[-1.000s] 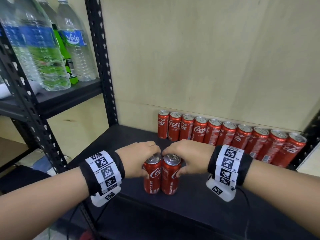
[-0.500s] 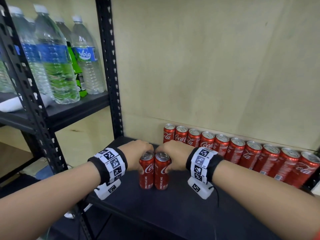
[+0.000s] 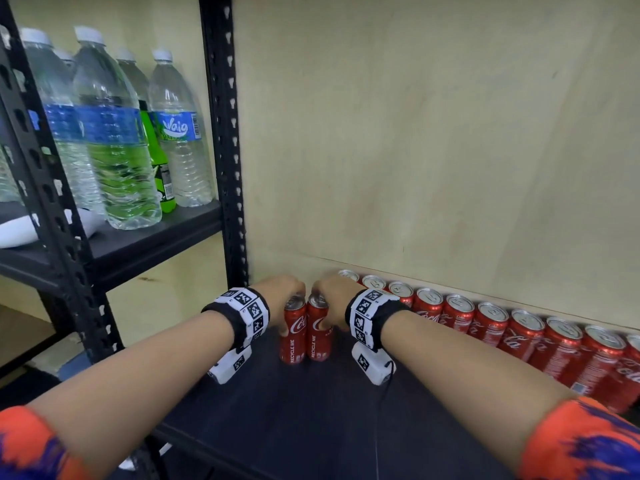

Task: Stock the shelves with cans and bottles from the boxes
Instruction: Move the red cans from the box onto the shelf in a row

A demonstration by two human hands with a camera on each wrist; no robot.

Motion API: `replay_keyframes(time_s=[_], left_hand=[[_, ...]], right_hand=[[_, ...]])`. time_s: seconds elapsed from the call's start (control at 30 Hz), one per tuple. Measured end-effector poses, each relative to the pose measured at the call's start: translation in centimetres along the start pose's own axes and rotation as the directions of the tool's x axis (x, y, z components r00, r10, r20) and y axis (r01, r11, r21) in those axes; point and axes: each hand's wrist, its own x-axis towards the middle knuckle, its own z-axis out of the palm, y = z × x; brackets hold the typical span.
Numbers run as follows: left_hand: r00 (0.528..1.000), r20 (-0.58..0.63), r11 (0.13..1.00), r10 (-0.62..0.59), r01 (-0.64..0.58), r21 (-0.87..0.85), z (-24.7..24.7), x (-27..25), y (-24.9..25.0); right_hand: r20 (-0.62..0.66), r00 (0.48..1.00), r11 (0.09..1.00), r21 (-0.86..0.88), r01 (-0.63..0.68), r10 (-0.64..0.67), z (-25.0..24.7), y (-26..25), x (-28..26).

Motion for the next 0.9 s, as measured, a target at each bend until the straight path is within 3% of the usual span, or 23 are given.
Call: replay_keyframes(time_s=[0.17, 0.33, 0.43, 0.73, 0.9], left_hand=[[1.0, 0.008, 1.0, 0.006, -0.006, 0.021, -0.4, 3.0, -1.1], [0.992, -0.12, 0.999, 0.034, -0.037, -0.025, 0.7, 4.3, -2.5], [0.984, -0.166, 0.997, 0.062, -0.068, -0.031, 1.4, 4.7, -2.7], [0.967, -0.238, 0.985, 0.087, -0.119, -0.123, 2.5, 6.7, -5.0], [0.945, -0.299, 0.971, 0.13, -0.182, -0.153, 3.9, 8.6, -6.6]], right_hand=[[-0.063, 0.995, 0.997, 0.01, -0.082, 0.083, 0.5, 0.4, 1.9], [-0.198, 0.973, 0.992, -0.011, -0.123, 0.118, 2.5, 0.8, 2.7], [-0.274, 0.955, 0.979, -0.134, -0.151, 0.11, 3.4, 1.1, 2.9], [-0.349, 0.927, 0.942, -0.24, -0.233, 0.141, 4.0, 0.2, 4.7], [-0.418, 0.889, 0.941, -0.184, -0.285, 0.187, 5.4, 0.9, 5.5]])
